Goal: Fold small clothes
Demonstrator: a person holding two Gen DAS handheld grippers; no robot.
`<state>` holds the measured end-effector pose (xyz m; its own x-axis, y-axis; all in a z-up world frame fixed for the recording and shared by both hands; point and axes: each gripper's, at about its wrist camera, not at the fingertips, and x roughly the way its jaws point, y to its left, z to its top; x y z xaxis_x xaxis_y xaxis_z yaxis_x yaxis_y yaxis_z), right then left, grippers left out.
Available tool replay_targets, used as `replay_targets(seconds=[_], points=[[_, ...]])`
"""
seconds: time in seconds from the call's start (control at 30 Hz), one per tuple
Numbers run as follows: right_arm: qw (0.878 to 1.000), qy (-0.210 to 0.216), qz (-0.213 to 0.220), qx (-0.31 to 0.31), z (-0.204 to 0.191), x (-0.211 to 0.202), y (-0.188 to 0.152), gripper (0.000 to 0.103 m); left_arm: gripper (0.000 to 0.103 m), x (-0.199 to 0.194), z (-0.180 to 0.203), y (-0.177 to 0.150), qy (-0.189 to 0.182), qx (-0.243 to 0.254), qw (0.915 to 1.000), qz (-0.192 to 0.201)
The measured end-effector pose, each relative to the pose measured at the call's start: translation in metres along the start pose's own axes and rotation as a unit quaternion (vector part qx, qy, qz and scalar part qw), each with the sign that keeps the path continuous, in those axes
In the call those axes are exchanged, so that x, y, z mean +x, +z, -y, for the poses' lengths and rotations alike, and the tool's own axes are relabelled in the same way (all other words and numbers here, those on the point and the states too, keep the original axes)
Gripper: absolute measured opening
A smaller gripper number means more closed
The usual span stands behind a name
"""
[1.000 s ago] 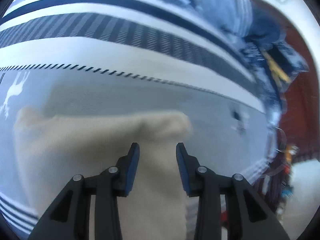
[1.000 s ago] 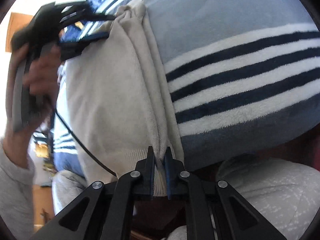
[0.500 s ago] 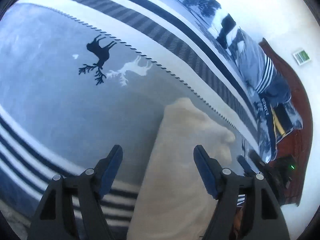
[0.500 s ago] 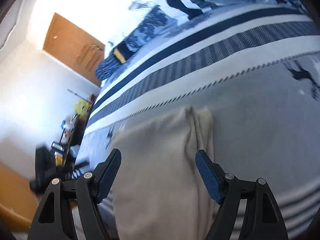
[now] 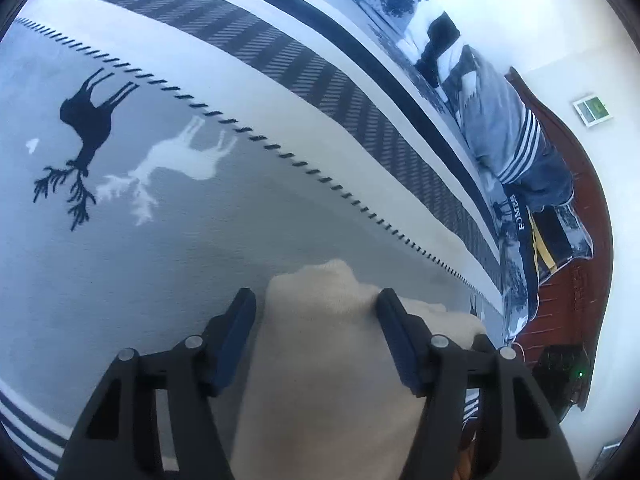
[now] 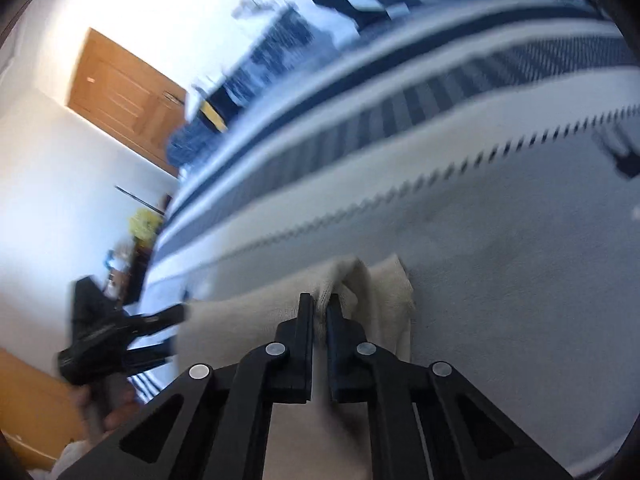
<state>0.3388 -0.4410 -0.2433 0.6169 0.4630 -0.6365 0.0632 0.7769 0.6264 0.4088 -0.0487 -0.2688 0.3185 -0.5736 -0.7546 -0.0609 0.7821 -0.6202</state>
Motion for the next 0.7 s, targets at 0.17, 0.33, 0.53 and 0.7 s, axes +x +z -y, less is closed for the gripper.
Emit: replay_targets(seconds=[0.17, 0.33, 0.53, 0.7], points=[[0.997, -0.071, -0.033, -0.002, 0.019, 0.037, -0.002, 0.003, 0.049, 0.022, 0.010, -0.005, 0.058, 0.049, 0.9970, 0.012], [0.999, -0.027, -0.018, 0.030, 0.026, 0.025, -0.002, 0.010, 0.049, -0.004, 0.018, -0.010, 0.058, 0.056, 0.9964, 0.024], [0.993, 0.072, -0.001, 0.089, 0.049, -0.015, -0.021, 0.089, 0.063, -0.024, -0.003, -0.032, 0.030, 0.037, 0.9986, 0.023], [0.982, 0.110, -0.039, 0.148, 0.073, 0.010, -0.029, 0.083, 0.063, -0.005, -0.011, -0.031, 0.005, 0.003, 0.9999, 0.015]])
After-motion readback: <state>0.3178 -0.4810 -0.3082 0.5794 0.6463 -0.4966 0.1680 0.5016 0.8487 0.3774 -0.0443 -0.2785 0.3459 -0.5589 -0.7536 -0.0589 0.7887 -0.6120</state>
